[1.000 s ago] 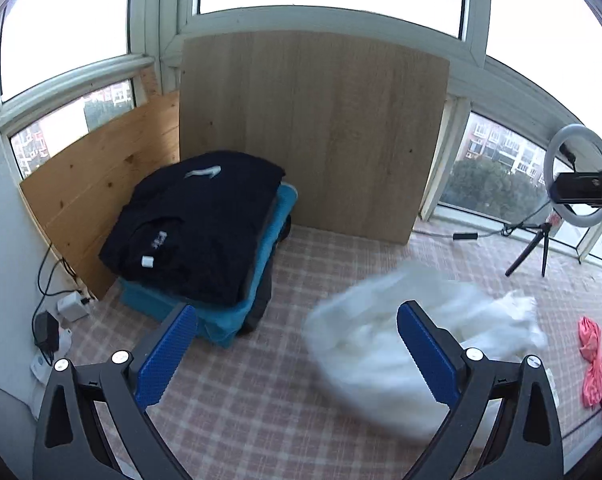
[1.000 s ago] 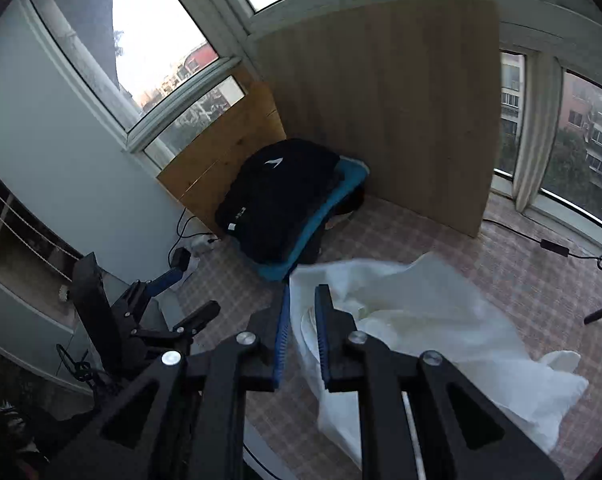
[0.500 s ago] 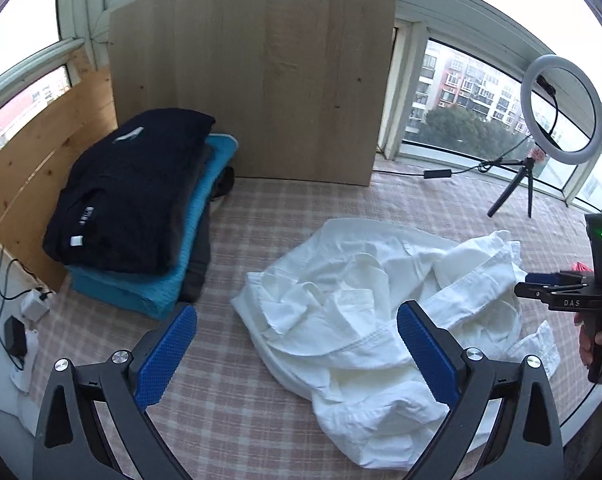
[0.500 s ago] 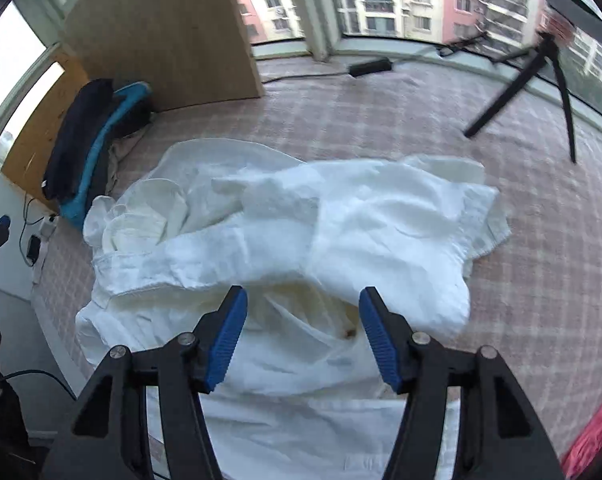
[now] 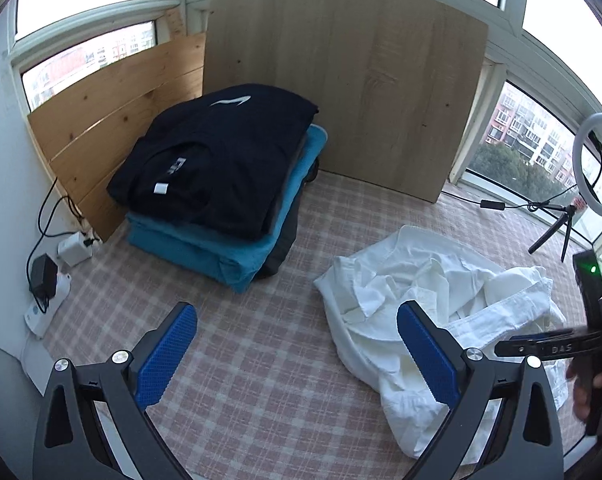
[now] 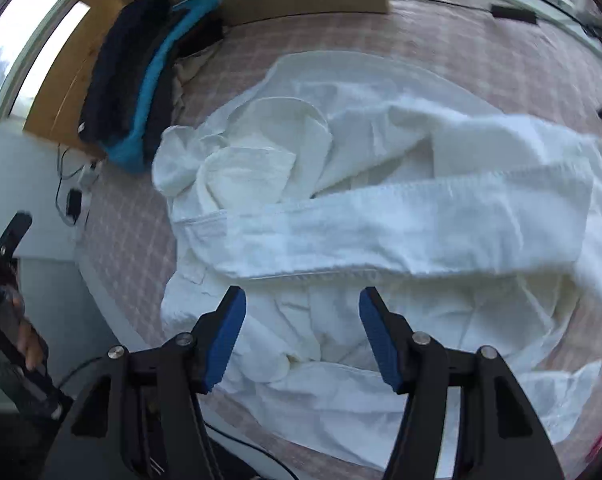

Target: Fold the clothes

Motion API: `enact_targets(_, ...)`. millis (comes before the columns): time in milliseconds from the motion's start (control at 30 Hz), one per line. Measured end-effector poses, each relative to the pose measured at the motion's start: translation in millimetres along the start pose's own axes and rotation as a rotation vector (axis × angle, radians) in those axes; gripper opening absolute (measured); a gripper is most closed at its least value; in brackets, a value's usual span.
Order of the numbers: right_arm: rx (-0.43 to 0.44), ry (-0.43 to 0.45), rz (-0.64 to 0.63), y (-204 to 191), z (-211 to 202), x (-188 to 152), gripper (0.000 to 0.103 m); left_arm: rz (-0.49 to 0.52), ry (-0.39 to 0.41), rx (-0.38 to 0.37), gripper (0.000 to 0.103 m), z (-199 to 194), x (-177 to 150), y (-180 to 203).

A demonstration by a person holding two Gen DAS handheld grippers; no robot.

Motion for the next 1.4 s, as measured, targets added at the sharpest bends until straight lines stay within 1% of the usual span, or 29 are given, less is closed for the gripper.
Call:
enact_targets(67,-0.047,0.044,0.087,12,8,0,0.059,-0.003,-0.002,-0.010,0.101,2,-1,-1)
enact_targets(100,-0.055,0.073,0.144,19,9,2,0.059,-0.002,-0.002,-0.016,0.101,3,-2,-1)
enact_targets(167,-0.034,0.138,0.261,32,9,9,0.059,0.014,0.005,-0.022,0.101,2,-1,1)
enact_targets(233,0.011,0.178,0.352,39,12,17,0.059,0.021,0.013,-0.026,0.101,1,1,1)
enact_targets(300,0.015,0.172,0.353,38,22,24,0.058,0.022,0.020,-0.029,0.101,0,5,0)
enact_targets(333,0.012,0.170,0.354,38,27,25,0.056,0.023,0.023,-0.031,0.101,0,6,-1)
enact_targets(400,0.048,0.197,0.334,33,22,25,0.014,0.025,0.030,-0.035,0.101,0,9,-2)
enact_targets(467,0.093,0.231,0.289,24,10,24,0.008,0.026,0.036,-0.039,0.101,0,12,-3)
enact_targets(500,0.098,0.268,0.244,14,-7,26,0.007,0.027,0.040,-0.041,0.101,0,14,-4)
enact_targets(633,0.124,0.458,0.008,-44,-108,36,0.006,-0.010,0.045,-0.056,0.101,-1,21,-11)
enact_targets(700,0.164,0.539,-0.114,-83,-164,43,0.006,-0.016,0.063,-0.050,0.101,-6,24,-13)
enact_targets(767,0.186,0.628,-0.246,-126,-219,46,0.006,-0.022,0.087,-0.042,0.101,-15,28,-17)
enact_targets(833,0.200,0.714,-0.359,-161,-274,40,0.006,-0.034,0.115,-0.041,0.101,-27,33,-21)
enact_targets(1000,0.200,0.871,-0.517,-200,-378,4,0.006,-0.052,0.183,-0.028,0.101,-57,43,-29)
enact_targets(1067,0.214,0.902,-0.494,-190,-401,-8,0.006,-0.049,0.190,-0.064,0.101,-64,43,-23)
enact_targets(1133,0.197,0.928,-0.439,-173,-414,-15,0.006,-0.034,0.192,-0.106,0.101,-70,42,-13)
enact_targets(1167,0.186,0.934,-0.409,-164,-418,-18,0.006,-0.012,0.193,-0.114,0.101,-71,40,-5)
enact_targets(1233,0.150,0.911,-0.343,-143,-413,-19,0.006,0.051,0.186,-0.126,0.101,-71,33,15)
enact_targets(1300,0.096,0.866,-0.274,-117,-396,-20,0.006,0.097,0.162,-0.153,0.101,-66,24,33)
enact_targets(1333,0.039,0.836,-0.237,-99,-380,-20,0.006,0.118,0.148,-0.168,0.101,-64,19,42)
enact_targets(1367,-0.016,0.793,-0.199,-77,-359,-20,0.006,0.136,0.134,-0.179,0.101,-61,14,50)
enact_targets(1400,-0.053,0.731,-0.149,-51,-334,-21,0.006,0.148,0.123,-0.178,0.101,-60,10,57)
Point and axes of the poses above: each gripper's, at about its wrist camera, not at the fingertips, and z roughly the way its jaws point, y to its right, x to its top, the point moved 4 cm from there along z, roughly the way its jaws point, and after that the axes turned 1 degree about y, right-handed, at the moved point
